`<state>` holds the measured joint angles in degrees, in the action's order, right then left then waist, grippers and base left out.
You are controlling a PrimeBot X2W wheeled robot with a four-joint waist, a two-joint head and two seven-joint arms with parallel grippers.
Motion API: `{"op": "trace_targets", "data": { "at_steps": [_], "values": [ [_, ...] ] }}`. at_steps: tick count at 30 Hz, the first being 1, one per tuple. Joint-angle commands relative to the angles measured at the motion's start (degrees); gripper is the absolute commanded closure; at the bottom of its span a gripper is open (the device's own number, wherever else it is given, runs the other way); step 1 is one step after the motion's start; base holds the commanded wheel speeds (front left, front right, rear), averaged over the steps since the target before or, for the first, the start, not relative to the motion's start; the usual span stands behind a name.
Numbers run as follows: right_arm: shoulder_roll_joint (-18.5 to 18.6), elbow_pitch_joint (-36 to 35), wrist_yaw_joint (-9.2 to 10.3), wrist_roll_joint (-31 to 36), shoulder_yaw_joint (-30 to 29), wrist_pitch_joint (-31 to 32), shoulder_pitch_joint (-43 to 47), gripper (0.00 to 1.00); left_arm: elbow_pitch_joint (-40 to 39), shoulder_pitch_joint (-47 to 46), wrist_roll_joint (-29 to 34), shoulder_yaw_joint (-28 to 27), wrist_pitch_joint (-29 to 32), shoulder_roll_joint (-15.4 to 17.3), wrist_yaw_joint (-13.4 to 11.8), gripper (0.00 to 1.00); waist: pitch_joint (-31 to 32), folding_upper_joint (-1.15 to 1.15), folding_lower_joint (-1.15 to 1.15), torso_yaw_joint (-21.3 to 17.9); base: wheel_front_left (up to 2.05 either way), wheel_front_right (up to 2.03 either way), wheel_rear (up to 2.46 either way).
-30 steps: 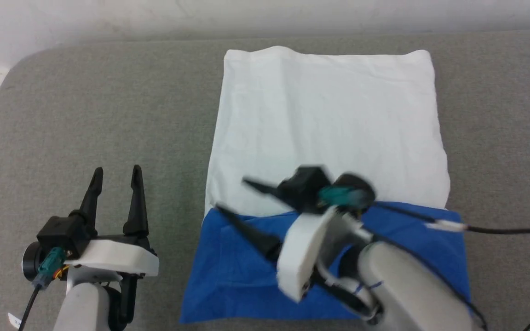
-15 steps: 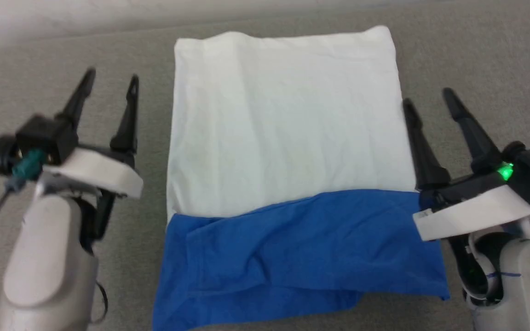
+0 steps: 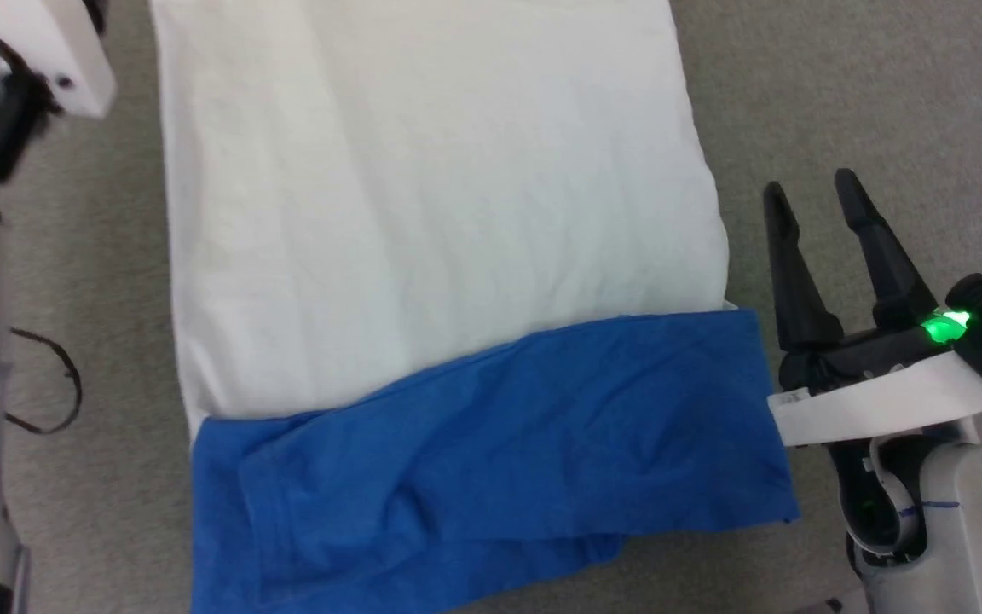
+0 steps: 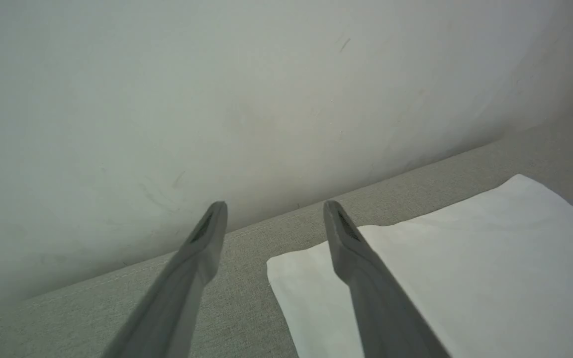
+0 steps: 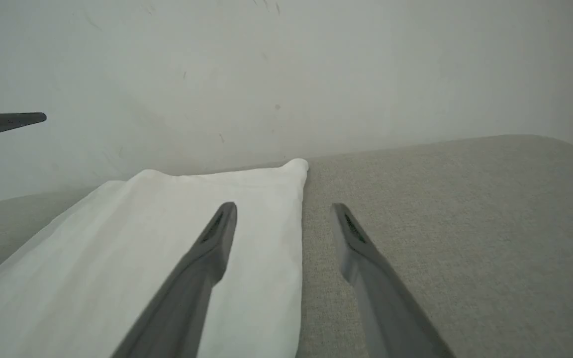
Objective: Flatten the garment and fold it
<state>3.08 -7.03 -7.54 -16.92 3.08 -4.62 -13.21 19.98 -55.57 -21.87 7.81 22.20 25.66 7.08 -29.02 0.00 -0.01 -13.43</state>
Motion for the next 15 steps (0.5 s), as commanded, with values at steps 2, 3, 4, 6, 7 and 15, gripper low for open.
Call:
{"op": "trace_targets", "data": {
  "at_steps": [2, 3, 4, 6, 7, 15],
  "values": [
    [-0.19, 0.70, 0.05, -1.36, 1.19, -1.12, -1.34, 0.00, 1.32, -3.61, -0.67, -0.38, 4.72, 0.97, -0.71, 0.00, -7.50, 0.00, 0.01, -6.92, 0.00, 0.00, 0.00],
    [-0.19, 1.04, 0.05, -1.71, 1.65, -1.44, -1.60, 0.00, 1.73, -4.71, -0.64, -0.30, 6.77, 1.31, -1.16, 0.00, -8.08, 0.00, 0.01, -7.42, 0.00, 0.00, 0.00],
    [-0.19, 1.30, 0.05, -1.98, 2.09, -1.85, -1.85, 0.00, 2.11, -5.72, -0.59, -0.39, 8.84, 1.64, -1.95, 0.00, -8.70, 0.00, 0.01, -7.94, 0.00, 0.00, 0.00],
    [-0.20, 1.84, 0.05, -2.49, 2.88, -2.46, -2.24, 0.00, 2.68, -7.21, -0.24, -0.23, 13.19, 2.38, -3.41, 0.00, -9.77, 0.00, 0.01, -8.84, 0.00, 0.00, 0.00],
    [-0.20, 2.05, 0.05, -2.72, 3.32, -2.79, -2.50, 0.00, 2.76, -7.80, 0.08, -0.16, 15.27, 2.93, -4.19, 0.00, -10.32, 0.00, 0.01, -9.30, 0.00, 0.00, 0.00],
    [-0.20, 3.53, 0.05, -4.23, 5.45, -4.68, -3.55, 0.00, 1.37, -7.74, 2.09, -1.04, 29.48, 6.77, -11.75, 0.00, -12.57, 0.00, 0.01, -11.09, 0.00, 0.00, 0.00]
  ]
}}
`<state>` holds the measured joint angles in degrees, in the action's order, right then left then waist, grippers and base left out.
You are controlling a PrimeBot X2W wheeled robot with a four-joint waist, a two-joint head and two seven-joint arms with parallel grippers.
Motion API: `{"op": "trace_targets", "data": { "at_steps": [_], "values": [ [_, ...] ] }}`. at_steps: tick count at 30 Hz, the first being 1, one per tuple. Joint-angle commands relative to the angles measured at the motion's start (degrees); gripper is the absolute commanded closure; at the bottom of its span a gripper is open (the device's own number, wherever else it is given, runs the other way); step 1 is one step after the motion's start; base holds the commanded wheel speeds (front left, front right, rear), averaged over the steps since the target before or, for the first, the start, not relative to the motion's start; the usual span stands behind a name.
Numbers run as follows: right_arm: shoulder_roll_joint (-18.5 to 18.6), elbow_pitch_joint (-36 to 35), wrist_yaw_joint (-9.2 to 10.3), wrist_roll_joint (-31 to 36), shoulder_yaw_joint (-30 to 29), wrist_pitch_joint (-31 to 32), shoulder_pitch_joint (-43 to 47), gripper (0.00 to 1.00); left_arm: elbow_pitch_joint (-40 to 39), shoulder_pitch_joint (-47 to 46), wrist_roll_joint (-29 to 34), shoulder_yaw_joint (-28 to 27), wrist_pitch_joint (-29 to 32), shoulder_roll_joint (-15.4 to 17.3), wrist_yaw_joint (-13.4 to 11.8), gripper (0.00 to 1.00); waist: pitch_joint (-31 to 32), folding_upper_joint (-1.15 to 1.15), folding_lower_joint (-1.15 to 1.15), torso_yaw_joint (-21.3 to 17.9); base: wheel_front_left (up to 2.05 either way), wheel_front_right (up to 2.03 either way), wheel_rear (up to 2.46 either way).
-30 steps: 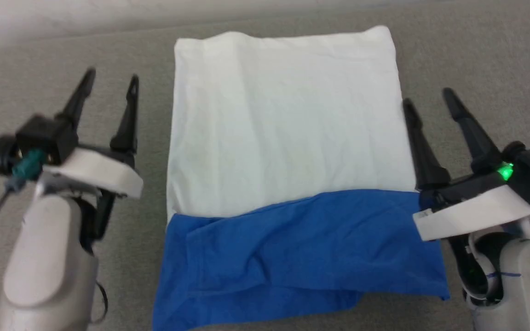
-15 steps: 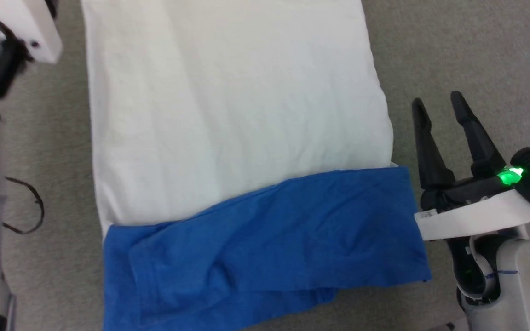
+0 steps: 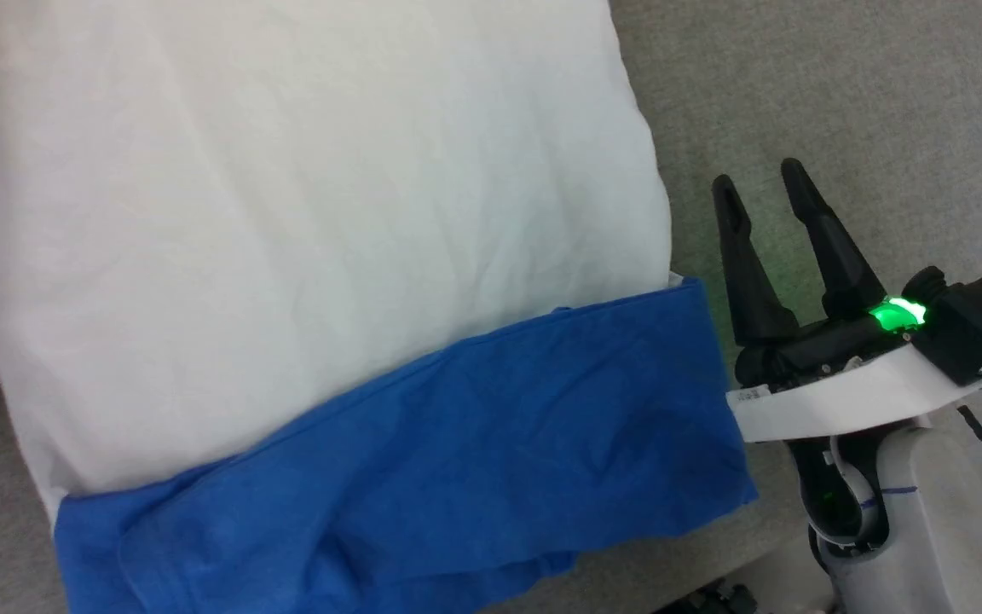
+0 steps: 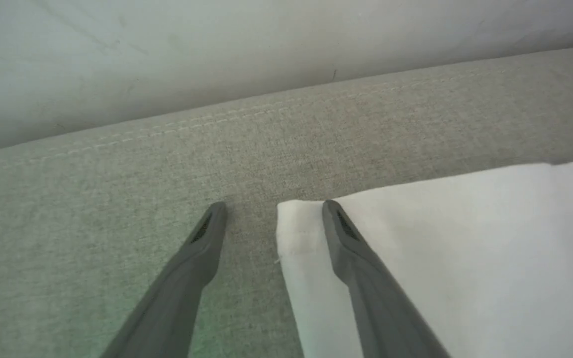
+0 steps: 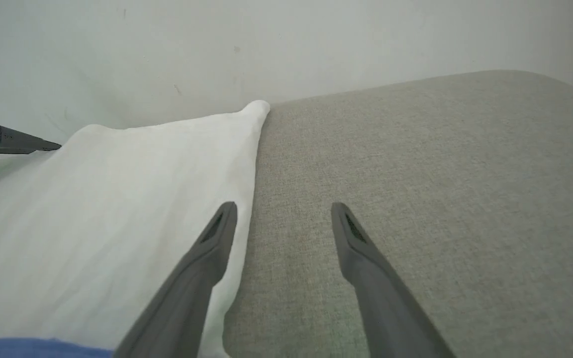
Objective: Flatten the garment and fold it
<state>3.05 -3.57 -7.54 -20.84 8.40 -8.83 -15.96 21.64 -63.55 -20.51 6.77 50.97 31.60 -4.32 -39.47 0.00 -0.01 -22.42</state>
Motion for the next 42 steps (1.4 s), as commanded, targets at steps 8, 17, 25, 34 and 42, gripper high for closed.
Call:
{"op": "trace_targets", "data": {
  "at_steps": [8, 17, 25, 34, 42],
  "values": [
    [-0.17, 0.50, 0.05, -0.85, 0.65, -0.52, -1.28, 0.00, -5.41, 4.84, 0.54, -0.12, 10.62, 2.86, -3.70, 1.00, -2.71, 0.00, 0.01, -1.90, 0.00, 0.00, 0.00],
    [-0.17, 0.24, 0.05, -0.16, 0.75, 0.39, -2.94, 0.00, -11.31, 7.37, -1.04, -0.50, 10.33, 2.70, -3.61, 1.00, -2.25, 0.00, 0.01, -1.29, 0.00, 0.00, 0.00],
    [-0.17, 3.96, 0.05, 3.99, 0.46, 9.66, -20.65, 0.00, -10.34, 4.22, 1.72, 0.94, -5.23, 2.00, -1.11, 1.00, -1.70, 0.00, 0.01, 1.43, 0.00, 0.00, 0.00],
    [-0.16, 25.39, 0.05, 2.16, -4.77, 24.12, -43.43, 0.00, -7.10, 1.66, 1.17, 3.70, -10.97, -1.69, 1.10, 1.00, -3.00, 0.00, 0.01, 6.05, 0.00, 0.00, 0.00],
    [-0.17, 45.74, 0.05, 6.99, -11.07, 32.28, -58.06, 0.00, -4.86, -1.60, 0.52, 6.23, -14.29, -4.79, 3.32, 1.00, -5.28, 0.00, 0.01, 9.73, 0.00, 0.00, 0.00]
  ]
}}
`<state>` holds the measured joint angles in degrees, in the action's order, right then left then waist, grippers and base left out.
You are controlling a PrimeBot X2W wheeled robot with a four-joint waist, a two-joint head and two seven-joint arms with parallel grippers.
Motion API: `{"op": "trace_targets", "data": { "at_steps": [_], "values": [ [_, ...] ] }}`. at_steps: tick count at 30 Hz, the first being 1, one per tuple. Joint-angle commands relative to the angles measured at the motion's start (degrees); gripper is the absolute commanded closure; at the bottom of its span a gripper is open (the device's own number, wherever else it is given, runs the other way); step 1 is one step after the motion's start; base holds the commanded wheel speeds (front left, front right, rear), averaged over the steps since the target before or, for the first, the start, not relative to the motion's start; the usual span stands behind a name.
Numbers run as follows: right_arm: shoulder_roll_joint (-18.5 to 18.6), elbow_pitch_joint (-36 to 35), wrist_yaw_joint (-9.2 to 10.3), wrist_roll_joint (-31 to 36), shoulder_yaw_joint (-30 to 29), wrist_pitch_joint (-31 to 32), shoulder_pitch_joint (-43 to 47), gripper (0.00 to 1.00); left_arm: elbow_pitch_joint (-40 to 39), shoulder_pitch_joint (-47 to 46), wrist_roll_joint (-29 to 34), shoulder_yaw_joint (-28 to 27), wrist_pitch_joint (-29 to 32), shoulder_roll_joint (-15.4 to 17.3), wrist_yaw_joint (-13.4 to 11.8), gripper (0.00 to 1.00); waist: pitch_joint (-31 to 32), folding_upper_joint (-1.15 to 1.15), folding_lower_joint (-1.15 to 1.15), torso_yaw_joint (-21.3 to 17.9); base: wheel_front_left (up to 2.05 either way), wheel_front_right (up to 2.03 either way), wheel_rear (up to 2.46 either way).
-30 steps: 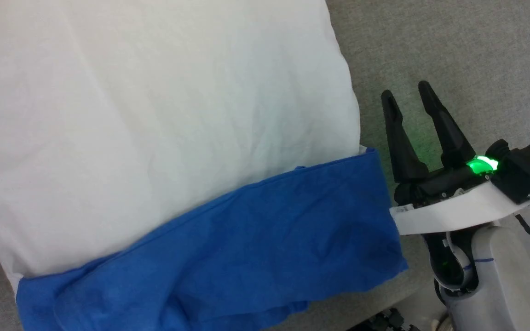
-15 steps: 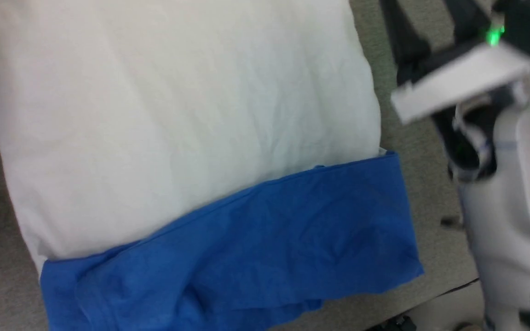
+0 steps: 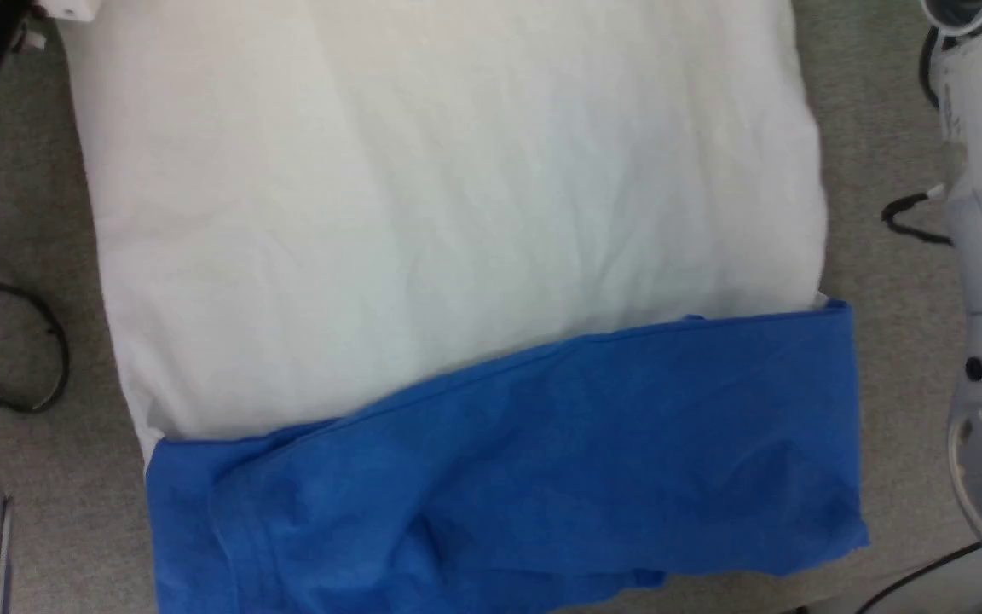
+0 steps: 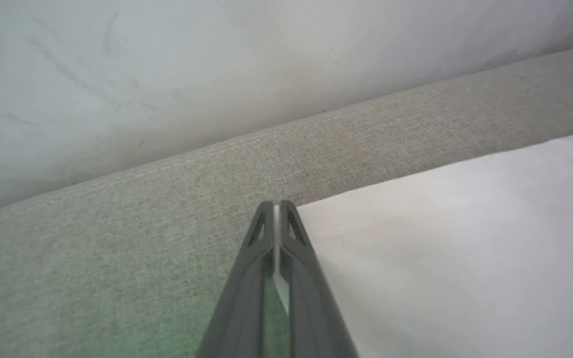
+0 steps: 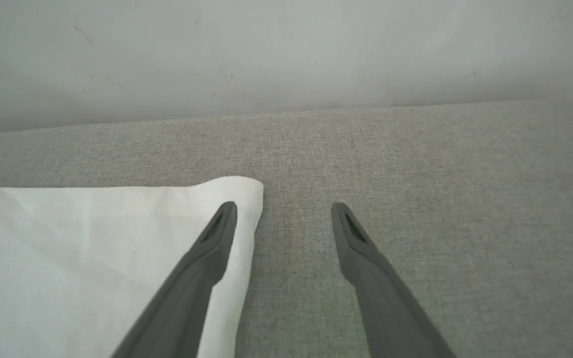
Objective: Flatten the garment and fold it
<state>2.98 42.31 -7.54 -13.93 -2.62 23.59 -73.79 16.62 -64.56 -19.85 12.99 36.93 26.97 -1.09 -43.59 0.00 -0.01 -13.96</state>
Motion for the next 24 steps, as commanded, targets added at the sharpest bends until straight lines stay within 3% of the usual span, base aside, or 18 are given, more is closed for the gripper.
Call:
{"op": "trace_targets", "data": {
  "at_steps": [1, 8, 9, 10, 12, 13, 14, 24],
  "values": [
    [-0.10, 1.71, 0.05, 1.34, -0.59, 0.97, -1.39, 0.00, 0.51, -0.88, -0.16, 0.22, -0.62, -0.36, 0.30, 1.00, -1.30, 0.00, 0.01, 1.58, 0.00, 0.00, 0.00],
    [-0.10, 10.11, 0.05, 6.35, -1.16, 8.09, -7.59, 0.00, 3.29, -2.96, -0.62, 1.03, -3.01, -1.23, 1.58, 1.00, -2.44, 0.00, 0.01, 3.04, 0.00, 0.00, 0.00],
    [-0.10, 10.95, 0.05, 6.42, -0.86, 9.25, -8.14, 0.06, 3.72, -3.15, -0.69, 1.11, -3.41, -1.36, 1.70, 1.00, -2.54, 0.00, 0.01, 3.16, 0.00, 0.00, 0.00],
    [-0.10, 11.57, 0.05, 6.60, -0.58, 10.10, -8.61, 0.42, 4.15, -3.31, -0.73, 1.20, -3.81, -1.45, 1.83, 1.00, -2.61, 0.00, 0.01, 3.23, 0.00, 0.00, 0.00],
    [-0.10, 12.11, 0.05, 7.09, 0.20, 10.89, -9.38, 0.71, 4.98, -3.63, -0.81, 1.33, -4.60, -1.57, 2.09, 1.00, -2.77, 0.00, 0.01, 3.31, 0.00, 0.00, 0.00],
    [-0.10, 12.12, 0.05, 7.32, 0.37, 10.85, -9.67, 0.96, 5.37, -3.81, -0.79, 1.42, -5.00, -1.56, 2.22, 1.00, -2.87, 0.00, 0.01, 3.33, 0.00, 0.00, 0.00],
    [-0.10, 12.08, 0.05, 7.51, 0.51, 10.66, -9.87, 1.00, 5.74, -3.98, -0.73, 1.48, -5.52, -1.55, 2.31, 1.00, -2.93, 0.00, 0.01, 3.34, 0.00, 0.00, 0.00],
    [-0.10, 9.22, 0.05, 10.83, -0.97, 0.09, -9.23, 1.00, 8.94, -5.93, 1.74, 1.92, -16.35, -0.48, 2.71, 1.00, -1.71, 0.00, 0.01, 3.21, 0.00, 0.00, 0.00]
  ]
}}
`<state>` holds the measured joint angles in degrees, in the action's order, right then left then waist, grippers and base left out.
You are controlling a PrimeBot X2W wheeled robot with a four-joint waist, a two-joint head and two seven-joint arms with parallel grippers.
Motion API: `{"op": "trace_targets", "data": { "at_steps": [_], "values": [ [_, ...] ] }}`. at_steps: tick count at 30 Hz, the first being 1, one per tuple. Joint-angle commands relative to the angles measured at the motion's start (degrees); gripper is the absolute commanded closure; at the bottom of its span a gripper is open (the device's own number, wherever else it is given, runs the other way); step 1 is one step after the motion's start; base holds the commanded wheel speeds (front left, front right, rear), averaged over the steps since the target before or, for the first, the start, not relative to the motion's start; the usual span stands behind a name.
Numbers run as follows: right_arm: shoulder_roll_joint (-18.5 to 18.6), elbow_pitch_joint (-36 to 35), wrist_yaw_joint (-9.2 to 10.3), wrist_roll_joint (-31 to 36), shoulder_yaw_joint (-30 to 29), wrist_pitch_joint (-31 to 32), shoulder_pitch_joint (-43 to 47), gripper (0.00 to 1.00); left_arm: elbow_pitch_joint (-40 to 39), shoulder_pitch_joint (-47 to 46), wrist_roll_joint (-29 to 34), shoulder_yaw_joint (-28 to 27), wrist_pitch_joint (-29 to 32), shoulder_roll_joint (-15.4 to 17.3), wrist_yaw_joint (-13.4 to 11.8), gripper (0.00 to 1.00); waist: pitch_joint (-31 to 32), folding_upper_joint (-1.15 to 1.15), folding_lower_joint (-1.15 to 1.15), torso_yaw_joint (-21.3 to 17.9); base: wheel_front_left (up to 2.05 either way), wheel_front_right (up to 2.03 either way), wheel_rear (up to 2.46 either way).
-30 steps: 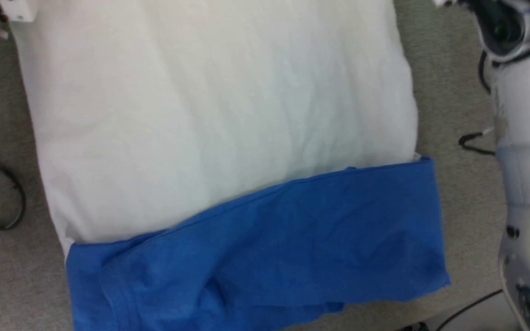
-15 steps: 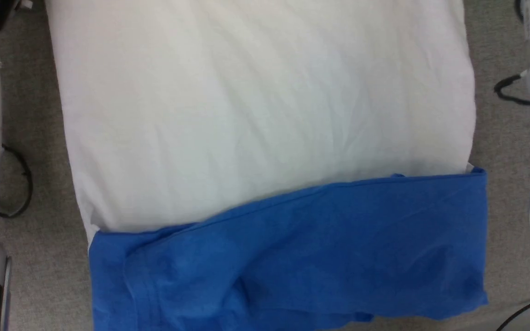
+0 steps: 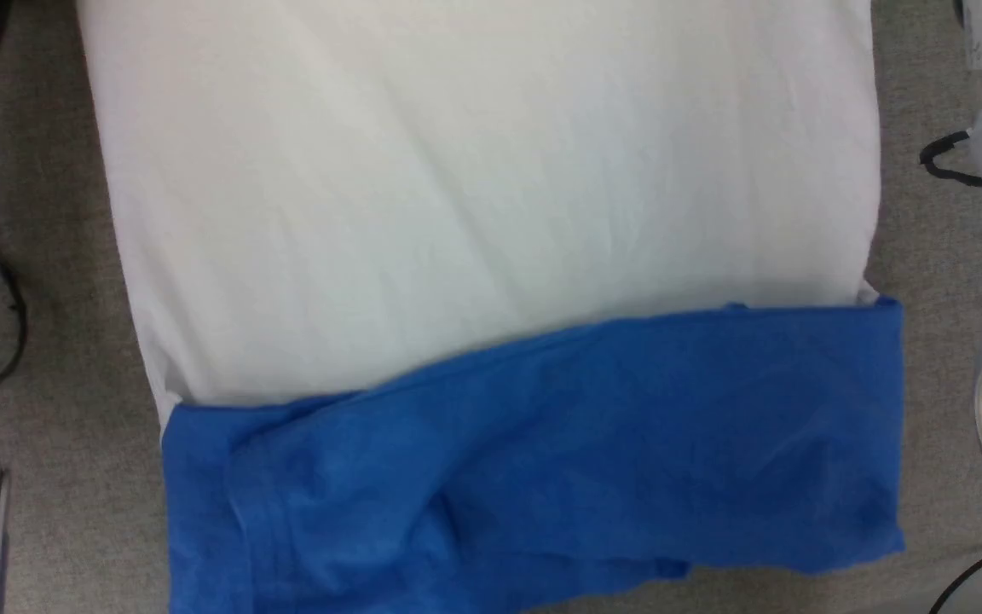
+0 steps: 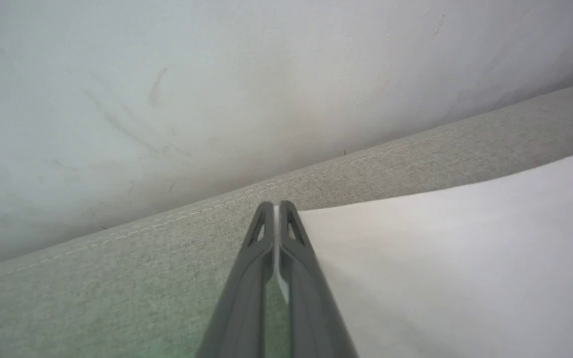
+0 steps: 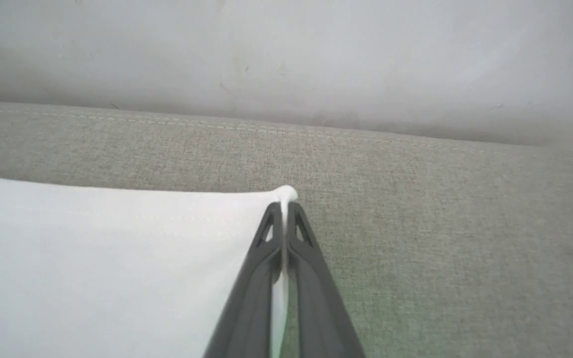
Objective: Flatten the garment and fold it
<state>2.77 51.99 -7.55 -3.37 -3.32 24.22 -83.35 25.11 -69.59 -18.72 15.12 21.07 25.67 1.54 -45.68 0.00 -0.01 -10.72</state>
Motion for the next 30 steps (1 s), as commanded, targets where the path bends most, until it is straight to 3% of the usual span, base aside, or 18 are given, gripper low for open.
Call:
{"op": "trace_targets", "data": {
  "at_steps": [1, 7, 14, 23, 30],
  "values": [
    [0.11, -0.86, 0.06, 0.29, -0.74, -2.31, 0.42, 1.00, 0.76, -1.07, 0.92, -0.21, -1.86, 0.97, 0.02, 1.00, 0.75, 0.00, 0.01, 0.02, 0.00, 0.00, 0.00],
    [0.11, -1.27, 0.06, -2.46, 0.11, -9.46, 1.79, 1.00, 3.08, -0.42, 0.93, -0.58, -7.81, 0.97, -0.14, 1.00, 3.92, 0.00, 0.01, 0.34, 0.00, 0.00, 0.00],
    [0.65, -4.62, 0.06, -10.13, 7.63, -14.83, 8.89, 1.00, 2.08, 6.79, -1.34, -0.29, -13.47, 0.44, 1.94, 1.00, 11.40, 0.00, 0.01, 1.29, 0.00, 0.00, 0.00],
    [8.64, -21.37, 0.06, -23.11, 17.12, -17.60, 27.73, 1.00, -7.31, 26.00, -5.09, -1.01, -18.92, 0.57, 1.57, 1.00, 23.24, 0.00, 0.01, 3.79, 0.00, 0.00, 0.00],
    [14.66, -37.38, 0.06, -26.46, 14.84, -14.63, 47.42, 1.00, -17.60, 44.11, -8.59, -1.40, -19.83, -0.36, -0.73, 1.00, 30.34, 0.00, 0.01, 6.12, 0.00, 0.00, 0.00]
  ]
}}
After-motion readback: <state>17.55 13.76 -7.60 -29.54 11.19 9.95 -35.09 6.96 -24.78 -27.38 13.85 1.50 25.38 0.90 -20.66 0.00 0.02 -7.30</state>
